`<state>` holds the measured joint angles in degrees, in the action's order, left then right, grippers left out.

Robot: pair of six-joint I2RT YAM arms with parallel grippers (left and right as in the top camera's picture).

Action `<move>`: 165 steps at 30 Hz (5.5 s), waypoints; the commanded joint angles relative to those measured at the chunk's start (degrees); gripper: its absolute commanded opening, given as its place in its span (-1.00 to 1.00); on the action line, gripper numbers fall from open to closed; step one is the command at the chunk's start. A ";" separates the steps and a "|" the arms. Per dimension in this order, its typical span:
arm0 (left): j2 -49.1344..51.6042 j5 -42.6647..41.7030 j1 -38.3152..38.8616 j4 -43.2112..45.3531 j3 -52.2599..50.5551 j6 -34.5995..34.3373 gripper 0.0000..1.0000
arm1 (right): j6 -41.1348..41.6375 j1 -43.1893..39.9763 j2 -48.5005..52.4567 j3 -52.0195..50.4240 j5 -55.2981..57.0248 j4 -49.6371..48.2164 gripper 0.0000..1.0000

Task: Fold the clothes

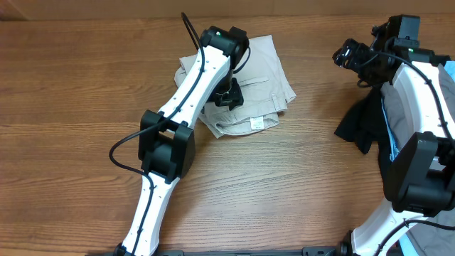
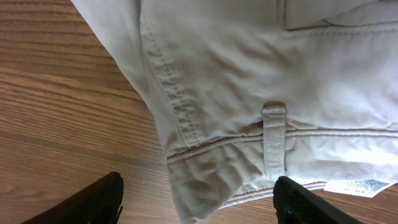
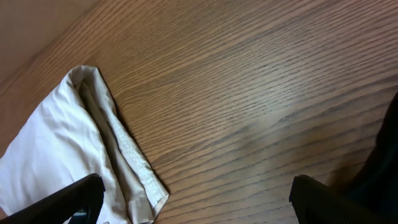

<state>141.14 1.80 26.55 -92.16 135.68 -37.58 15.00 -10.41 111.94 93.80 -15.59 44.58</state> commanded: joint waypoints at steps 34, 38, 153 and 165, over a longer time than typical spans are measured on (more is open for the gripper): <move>-24.17 2.08 2.75 12.26 -26.03 -1.73 0.70 | -0.02 0.07 -0.39 0.39 0.09 -0.28 1.00; -24.17 -4.96 -3.37 22.03 -33.09 -1.20 0.70 | -0.02 0.07 -0.39 0.39 0.09 -0.28 1.00; -16.44 -2.67 -15.37 46.01 -39.98 19.56 -0.92 | -0.02 0.07 -0.39 0.39 0.09 -0.28 1.00; -12.41 3.43 -18.62 40.22 -39.95 19.61 -0.92 | -0.02 0.07 -0.39 0.39 0.09 -0.28 1.00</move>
<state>128.03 1.19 10.39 -49.87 96.64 -17.23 14.98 -10.41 111.94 93.80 -15.62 44.56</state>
